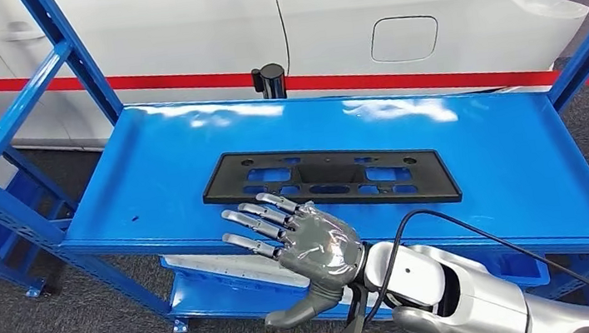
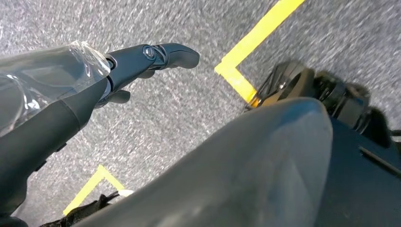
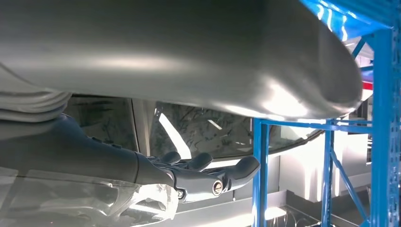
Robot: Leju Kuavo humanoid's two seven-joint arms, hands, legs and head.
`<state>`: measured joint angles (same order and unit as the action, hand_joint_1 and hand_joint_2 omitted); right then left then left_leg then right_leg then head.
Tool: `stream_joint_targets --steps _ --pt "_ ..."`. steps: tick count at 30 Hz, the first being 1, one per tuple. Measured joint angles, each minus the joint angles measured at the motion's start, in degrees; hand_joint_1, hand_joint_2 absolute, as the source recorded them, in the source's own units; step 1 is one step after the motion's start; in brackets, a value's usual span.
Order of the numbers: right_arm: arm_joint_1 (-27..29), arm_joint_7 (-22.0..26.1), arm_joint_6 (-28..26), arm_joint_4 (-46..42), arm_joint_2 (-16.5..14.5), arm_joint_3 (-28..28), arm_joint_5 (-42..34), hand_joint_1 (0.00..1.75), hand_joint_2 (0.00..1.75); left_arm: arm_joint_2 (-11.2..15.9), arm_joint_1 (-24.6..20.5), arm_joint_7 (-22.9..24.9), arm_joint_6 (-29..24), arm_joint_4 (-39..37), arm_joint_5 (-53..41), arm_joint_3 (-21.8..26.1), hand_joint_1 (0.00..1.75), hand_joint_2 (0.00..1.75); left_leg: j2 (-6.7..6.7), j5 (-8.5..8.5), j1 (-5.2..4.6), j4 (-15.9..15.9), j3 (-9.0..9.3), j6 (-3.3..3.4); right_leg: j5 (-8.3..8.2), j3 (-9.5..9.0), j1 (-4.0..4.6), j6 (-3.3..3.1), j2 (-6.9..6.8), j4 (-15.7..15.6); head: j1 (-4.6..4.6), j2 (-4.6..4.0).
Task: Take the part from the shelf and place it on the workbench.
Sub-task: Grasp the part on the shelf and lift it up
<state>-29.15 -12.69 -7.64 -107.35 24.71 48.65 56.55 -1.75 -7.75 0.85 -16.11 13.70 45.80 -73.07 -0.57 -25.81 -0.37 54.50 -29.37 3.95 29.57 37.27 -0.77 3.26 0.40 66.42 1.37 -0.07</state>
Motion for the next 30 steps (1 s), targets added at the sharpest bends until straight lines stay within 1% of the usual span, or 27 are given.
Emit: stream_joint_targets --steps 1,2,3,5,6,7,8,9,11,12,13,14,15,16,17,18,19,23,25,28,29,30 --pt "0.01 -0.04 0.03 0.02 0.01 -0.01 -0.03 0.00 0.00 0.00 -0.01 0.01 -0.01 -0.01 -0.01 0.00 0.00 0.00 -0.04 -0.53 0.04 -0.06 0.55 -0.21 -2.61 -1.31 0.02 -0.14 -0.03 -3.99 -0.03 0.00" --pt "0.00 -0.12 0.09 0.09 0.01 0.01 -0.07 0.00 0.00 0.00 -0.08 0.01 -0.01 -0.03 -0.02 0.00 0.00 0.00 -0.08 -0.96 0.06 -0.06 1.08 -0.45 -4.09 -2.40 0.15 -0.32 -0.10 -7.47 -0.07 -0.01" --pt "0.01 -0.20 0.20 0.17 0.02 0.01 -0.11 0.00 0.00 -0.02 -0.15 0.01 -0.02 -0.04 -0.05 0.00 0.00 0.00 -0.09 -1.32 0.08 -0.10 1.31 -0.78 -4.78 -3.05 0.35 -0.69 -0.20 -9.40 -0.06 -0.01" --pt "-0.03 -0.35 0.40 0.36 0.03 0.01 -0.24 0.00 0.00 -0.08 -0.21 0.01 -0.01 -0.06 -0.13 -0.01 0.00 0.00 -0.07 -1.59 0.03 0.08 1.65 -1.47 -4.28 -3.31 0.73 -1.69 -0.38 -10.18 -0.04 -0.01" --pt "-0.08 -0.40 0.45 0.43 0.05 -0.01 -0.29 0.00 0.00 -0.10 -0.20 -0.01 0.01 -0.06 -0.17 -0.01 0.00 0.00 -0.03 -1.77 0.02 0.34 1.65 -1.80 -4.62 -3.64 0.67 -2.19 -0.43 -10.29 -0.01 0.00" --pt "-0.15 -0.44 0.46 0.48 0.07 -0.03 -0.40 0.00 0.00 -0.11 -0.20 -0.08 0.02 -0.06 -0.19 -0.02 0.00 0.00 0.03 -1.99 0.03 1.22 1.41 -2.07 -4.59 -4.02 0.53 -2.52 -0.44 -10.47 -0.03 0.00" --pt "-0.25 -0.48 0.46 0.53 0.09 -0.04 -0.51 0.00 0.00 -0.13 -0.29 -0.19 0.02 -0.06 -0.19 -0.02 0.00 0.00 0.07 -2.52 0.07 3.02 0.50 -2.31 -4.53 -4.41 0.35 -2.77 -0.44 -10.62 -0.08 0.00" --pt "-0.33 -0.49 0.49 0.57 0.09 -0.04 -0.63 0.00 0.00 -0.13 -0.42 -0.33 0.08 -0.06 -0.21 -0.01 0.00 0.00 0.12 -3.49 0.19 6.13 -1.28 -2.62 -4.42 -4.77 0.21 -3.02 -0.45 -10.74 -0.14 0.00" --pt "-0.40 -0.50 0.57 0.75 0.09 -0.01 -0.81 0.00 0.00 -0.13 -0.56 -0.56 0.36 -0.06 -0.32 -0.01 0.00 0.00 0.16 -6.06 0.40 14.04 -6.37 -3.12 -3.98 -5.14 0.19 -3.36 -0.42 -10.77 -0.23 0.00" --pt "-0.39 -0.49 0.62 0.87 0.09 0.03 -0.85 0.00 0.00 -0.13 -0.51 -0.63 0.52 -0.06 -0.38 -0.02 0.00 0.00 0.17 -6.93 0.47 17.16 -8.81 -3.26 -3.72 -5.35 0.21 -3.43 -0.36 -10.77 -0.23 0.00" --pt "-0.38 -0.49 0.63 0.99 0.09 0.06 -0.90 0.00 0.00 -0.13 -0.41 -0.67 0.64 -0.06 -0.45 -0.02 0.00 0.00 0.17 -6.71 0.48 18.24 -10.33 -3.28 -3.42 -5.67 0.23 -3.43 -0.27 -10.76 -0.23 0.00" --pt "-0.38 -0.49 0.62 1.07 0.08 0.08 -0.97 0.00 0.00 -0.12 -0.33 -0.69 0.70 -0.07 -0.52 -0.02 0.00 0.00 0.17 -5.37 0.46 17.26 -10.83 -3.21 -3.10 -6.08 0.25 -3.41 -0.19 -10.77 -0.24 0.00" --pt "-0.38 -0.49 0.60 1.12 0.04 0.09 -1.06 0.00 0.00 -0.09 -0.29 -0.72 0.77 -0.07 -0.59 -0.02 0.00 0.00 0.17 -3.00 0.40 14.26 -10.26 -3.04 -2.77 -6.56 0.27 -3.36 -0.12 -10.78 -0.23 0.00" --pt "-0.38 -0.49 0.57 1.14 -0.01 0.09 -1.14 0.00 0.00 -0.02 -0.30 -0.72 0.86 -0.08 -0.69 -0.02 0.00 0.00 0.17 0.09 0.24 9.57 -8.84 -2.70 -2.41 -7.08 0.29 -3.28 -0.09 -10.81 -0.23 0.00" --pt "-0.38 -0.50 0.55 1.16 -0.05 0.09 -1.20 0.00 0.00 0.08 -0.33 -0.72 0.95 -0.10 -0.76 -0.02 0.00 0.00 0.18 2.34 0.02 5.50 -7.47 -2.32 -2.11 -7.51 0.31 -3.17 -0.08 -10.84 -0.23 0.00" --pt "-0.38 -0.50 0.54 1.19 -0.10 0.09 -1.23 0.00 0.00 0.16 -0.35 -0.72 1.02 -0.12 -0.81 -0.02 0.00 0.00 0.18 3.84 -0.18 2.54 -6.43 -1.99 -1.89 -7.82 0.33 -3.07 -0.08 -10.86 -0.22 0.00" --pt "-0.37 -0.51 0.53 1.20 -0.12 0.09 -1.23 0.00 0.00 0.23 -0.37 -0.72 1.05 -0.14 -0.85 -0.02 0.00 0.00 0.19 4.55 -0.35 0.82 -5.84 -1.74 -1.75 -7.99 0.34 -2.99 -0.08 -10.87 -0.22 0.00" --pt "-0.37 -0.51 0.52 1.21 -0.13 0.09 -1.23 0.00 0.00 0.26 -0.37 -0.72 1.05 -0.15 -0.86 -0.02 0.00 0.00 0.19 4.36 -0.40 0.73 -5.79 -1.67 -1.72 -8.04 0.35 -2.96 -0.07 -10.86 -0.21 0.00" --pt "-0.37 -0.51 0.51 1.23 -0.14 0.10 -1.23 0.00 0.00 0.32 -0.40 -0.72 1.05 -0.16 -0.87 -0.02 0.00 0.00 0.22 3.99 -0.47 0.71 -5.83 -1.68 -1.69 -8.02 0.40 -2.90 -0.07 -10.87 -0.22 0.00" --pt "-0.33 -0.57 0.21 1.42 -0.32 0.32 -1.24 0.00 0.00 0.45 -0.39 -0.49 1.05 -0.19 -1.33 -0.05 0.00 0.00 0.21 3.94 -0.65 0.53 -5.60 -1.44 -1.31 -7.89 0.43 -2.28 -0.08 -11.00 -0.23 0.00" --pt "-0.17 -0.68 -0.16 1.62 -0.62 0.49 -1.29 0.00 0.44 0.83 -0.41 -0.20 1.15 -0.23 -1.89 -0.34 0.00 0.00 0.20 4.19 -0.47 0.20 -5.26 -1.13 0.58 -6.22 0.38 -1.82 -0.10 -7.66 -0.19 0.00" --pt "0.19 -0.89 -0.48 2.06 -1.06 0.73 -1.49 0.00 0.87 1.49 -0.38 0.10 1.32 -0.28 -2.56 -0.71 0.00 0.00 0.16 4.17 -0.22 -0.12 -4.94 -0.88 2.26 -3.75 0.28 -1.39 -0.13 -3.20 -0.15 0.00"
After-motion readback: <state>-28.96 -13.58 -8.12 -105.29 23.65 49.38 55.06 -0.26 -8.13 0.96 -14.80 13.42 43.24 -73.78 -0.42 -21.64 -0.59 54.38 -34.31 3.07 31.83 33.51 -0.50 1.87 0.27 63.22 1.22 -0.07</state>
